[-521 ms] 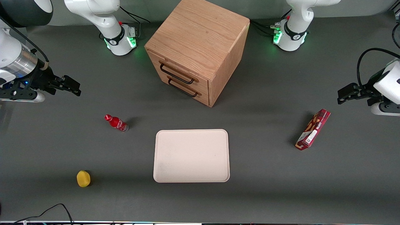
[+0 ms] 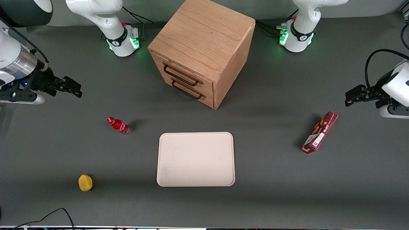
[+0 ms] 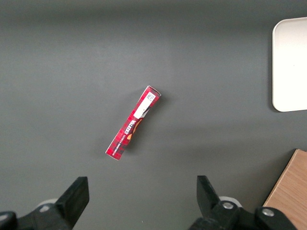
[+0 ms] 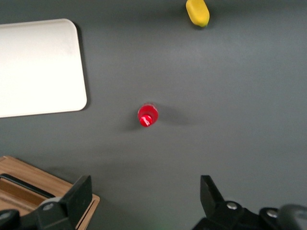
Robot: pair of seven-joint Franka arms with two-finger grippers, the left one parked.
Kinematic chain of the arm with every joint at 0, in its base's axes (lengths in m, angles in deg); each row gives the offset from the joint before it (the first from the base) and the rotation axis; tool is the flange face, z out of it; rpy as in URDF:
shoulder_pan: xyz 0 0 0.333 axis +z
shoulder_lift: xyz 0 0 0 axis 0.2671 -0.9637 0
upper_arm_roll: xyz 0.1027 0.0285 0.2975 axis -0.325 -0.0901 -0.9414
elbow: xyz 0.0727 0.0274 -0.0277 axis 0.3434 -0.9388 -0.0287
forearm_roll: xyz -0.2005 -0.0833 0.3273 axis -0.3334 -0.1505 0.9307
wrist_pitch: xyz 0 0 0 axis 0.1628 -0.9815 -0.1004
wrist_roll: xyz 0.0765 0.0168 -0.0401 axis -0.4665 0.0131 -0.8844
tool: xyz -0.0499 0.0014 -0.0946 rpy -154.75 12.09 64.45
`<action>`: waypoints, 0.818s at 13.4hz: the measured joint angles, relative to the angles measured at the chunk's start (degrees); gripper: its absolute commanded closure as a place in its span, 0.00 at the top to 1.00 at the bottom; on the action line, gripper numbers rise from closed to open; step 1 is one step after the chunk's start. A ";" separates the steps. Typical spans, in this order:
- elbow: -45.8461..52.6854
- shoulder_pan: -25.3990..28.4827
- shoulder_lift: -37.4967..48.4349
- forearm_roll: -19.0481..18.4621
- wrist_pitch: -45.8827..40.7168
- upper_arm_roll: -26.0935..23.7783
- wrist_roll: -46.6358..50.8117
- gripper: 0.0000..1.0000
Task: Open upper drawer
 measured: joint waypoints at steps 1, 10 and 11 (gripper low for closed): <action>0.33 0.09 0.13 0.01 -0.65 -0.48 -0.19 1.00; 3.76 1.04 -1.12 8.08 -4.67 -17.53 -14.19 1.00; 3.77 1.01 -2.03 8.53 -4.70 -18.44 -19.08 1.00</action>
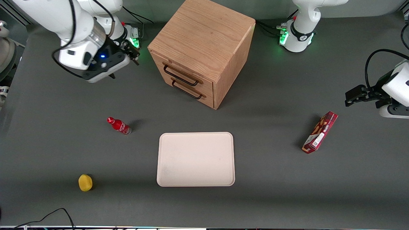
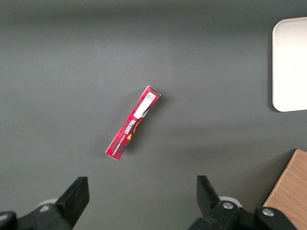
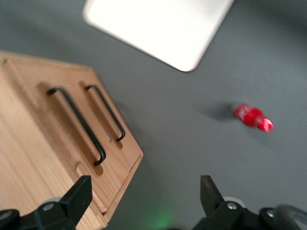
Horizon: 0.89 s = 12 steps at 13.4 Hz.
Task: Open upper drawer
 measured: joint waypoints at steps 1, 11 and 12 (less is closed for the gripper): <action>-0.01 -0.03 -1.31 0.24 0.00 -1.05 -4.01 1.00; -1.69 0.04 -15.64 5.98 7.54 -7.46 -13.55 1.00; -2.61 0.04 -15.89 6.31 8.79 -7.47 -13.57 1.00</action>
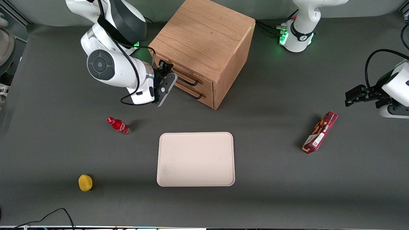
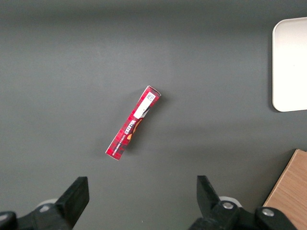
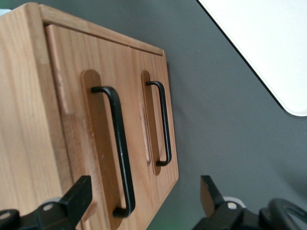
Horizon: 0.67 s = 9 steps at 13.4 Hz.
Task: Open upper drawer
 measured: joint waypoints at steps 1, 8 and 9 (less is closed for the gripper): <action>-1.03 0.00 -0.15 0.13 1.10 -0.01 -0.03 1.00; -7.11 0.00 -0.28 1.54 7.23 -1.11 -0.06 1.00; -7.78 0.00 -0.27 2.27 7.77 -1.19 -0.06 1.00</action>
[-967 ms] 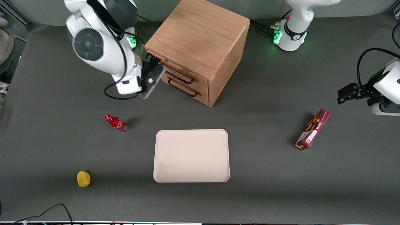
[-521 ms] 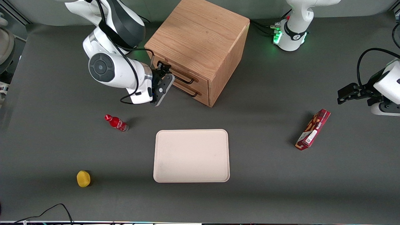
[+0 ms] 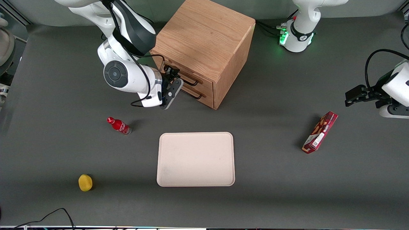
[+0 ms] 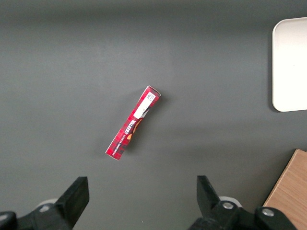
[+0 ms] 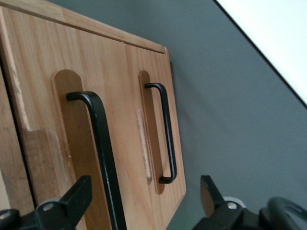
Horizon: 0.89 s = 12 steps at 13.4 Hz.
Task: Open upper drawer
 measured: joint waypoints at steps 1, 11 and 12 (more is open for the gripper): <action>-0.63 0.00 0.02 0.39 0.72 -0.06 0.00 1.00; -4.34 -0.25 0.08 1.39 4.87 -0.81 -0.15 1.00; -4.39 -0.41 0.06 1.39 4.92 -0.63 -0.60 1.00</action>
